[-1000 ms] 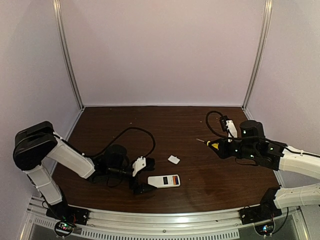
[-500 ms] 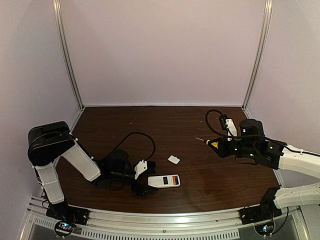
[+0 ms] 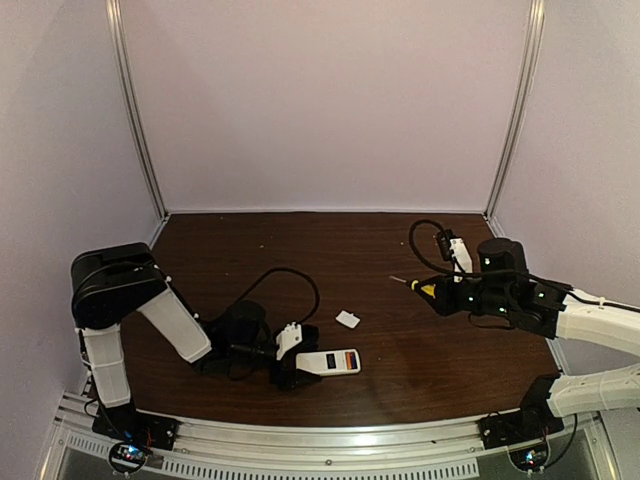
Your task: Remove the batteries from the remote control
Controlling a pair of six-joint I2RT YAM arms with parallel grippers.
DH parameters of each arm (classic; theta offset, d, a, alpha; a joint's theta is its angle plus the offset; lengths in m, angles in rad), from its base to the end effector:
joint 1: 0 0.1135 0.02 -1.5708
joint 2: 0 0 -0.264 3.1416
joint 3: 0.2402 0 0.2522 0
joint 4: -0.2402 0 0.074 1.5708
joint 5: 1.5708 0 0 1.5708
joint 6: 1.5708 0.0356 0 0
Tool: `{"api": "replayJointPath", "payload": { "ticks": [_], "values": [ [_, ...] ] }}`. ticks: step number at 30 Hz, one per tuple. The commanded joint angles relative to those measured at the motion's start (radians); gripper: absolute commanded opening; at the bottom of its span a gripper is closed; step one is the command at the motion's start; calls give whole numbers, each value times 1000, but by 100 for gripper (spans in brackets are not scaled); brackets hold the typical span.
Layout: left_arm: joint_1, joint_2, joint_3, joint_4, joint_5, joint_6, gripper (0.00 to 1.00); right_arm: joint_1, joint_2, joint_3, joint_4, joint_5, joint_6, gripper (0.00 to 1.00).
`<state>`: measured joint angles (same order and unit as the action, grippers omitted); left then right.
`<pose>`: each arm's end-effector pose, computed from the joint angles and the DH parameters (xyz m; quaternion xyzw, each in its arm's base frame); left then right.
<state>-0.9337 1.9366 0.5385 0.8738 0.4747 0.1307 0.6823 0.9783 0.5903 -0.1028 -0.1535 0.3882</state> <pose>0.1696 -0.2565 0.0761 0.5285 0.6658 -0.3773 0.3675 0.1660 0.1419 0.2439 -0.1643 0.8402 0.3180 0.4074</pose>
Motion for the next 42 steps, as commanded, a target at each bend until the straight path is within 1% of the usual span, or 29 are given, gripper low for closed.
{"api": "replayJointPath", "payload": {
  "ticks": [1,3,5,8,14,20,23,28,30,35,39,42],
  "values": [
    [-8,33,24,0,-6,32,82,-9,1,20,13,-1,-2,0],
    [-8,39,32,-7,-1,37,81,-9,0,19,12,1,-3,0],
    [-7,46,40,-12,5,45,77,-9,0,18,12,2,-3,0],
    [-8,49,52,-25,9,57,68,-9,2,19,12,0,-2,0],
    [-8,30,79,-65,13,77,46,-9,-3,19,8,3,-5,0],
    [-8,-64,104,-162,-11,116,34,-11,-7,27,1,5,-15,0],
    [-7,-128,124,-251,-48,161,29,-10,-4,36,1,4,-25,0],
    [-12,-237,178,-405,-151,272,27,-12,-2,51,6,-5,-49,0],
    [-15,-273,199,-451,-194,297,19,-12,-3,56,6,-7,-61,0],
    [-17,-355,250,-552,-248,342,10,-13,-8,65,12,-12,-88,0],
    [-16,-407,300,-648,-306,375,0,-14,-7,76,15,-21,-104,0],
    [-17,-452,334,-730,-365,409,0,-15,-7,76,30,-31,-112,0]
  ]
}}
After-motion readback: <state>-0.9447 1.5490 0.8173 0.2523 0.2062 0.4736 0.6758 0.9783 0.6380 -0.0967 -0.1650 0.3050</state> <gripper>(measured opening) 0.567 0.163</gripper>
